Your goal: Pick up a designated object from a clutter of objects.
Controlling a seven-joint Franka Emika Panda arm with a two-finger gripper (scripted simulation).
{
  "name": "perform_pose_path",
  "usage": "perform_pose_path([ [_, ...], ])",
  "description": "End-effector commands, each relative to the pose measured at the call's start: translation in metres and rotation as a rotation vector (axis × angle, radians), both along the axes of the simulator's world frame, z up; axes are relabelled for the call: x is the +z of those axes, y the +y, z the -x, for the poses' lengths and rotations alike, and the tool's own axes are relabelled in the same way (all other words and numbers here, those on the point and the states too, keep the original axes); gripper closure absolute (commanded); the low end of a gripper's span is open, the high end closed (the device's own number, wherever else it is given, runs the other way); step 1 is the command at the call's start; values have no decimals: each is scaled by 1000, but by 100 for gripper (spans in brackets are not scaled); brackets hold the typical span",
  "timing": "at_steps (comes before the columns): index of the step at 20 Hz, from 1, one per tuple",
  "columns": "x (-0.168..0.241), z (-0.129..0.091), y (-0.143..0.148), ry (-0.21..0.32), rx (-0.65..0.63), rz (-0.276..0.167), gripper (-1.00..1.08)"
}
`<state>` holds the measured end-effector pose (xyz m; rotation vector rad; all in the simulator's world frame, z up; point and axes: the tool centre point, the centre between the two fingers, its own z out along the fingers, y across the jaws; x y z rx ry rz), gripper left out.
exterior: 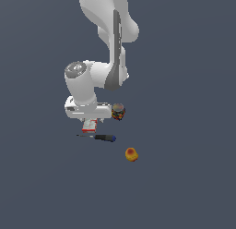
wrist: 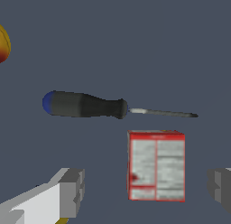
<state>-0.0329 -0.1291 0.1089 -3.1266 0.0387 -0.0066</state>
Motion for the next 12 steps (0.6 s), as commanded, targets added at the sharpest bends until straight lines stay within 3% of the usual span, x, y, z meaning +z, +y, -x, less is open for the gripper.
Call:
perform_pose_path([
  [1,-16,9,-11,0,-5,5,-92],
  [12,-44,30,-31,4,-15,15,-92],
])
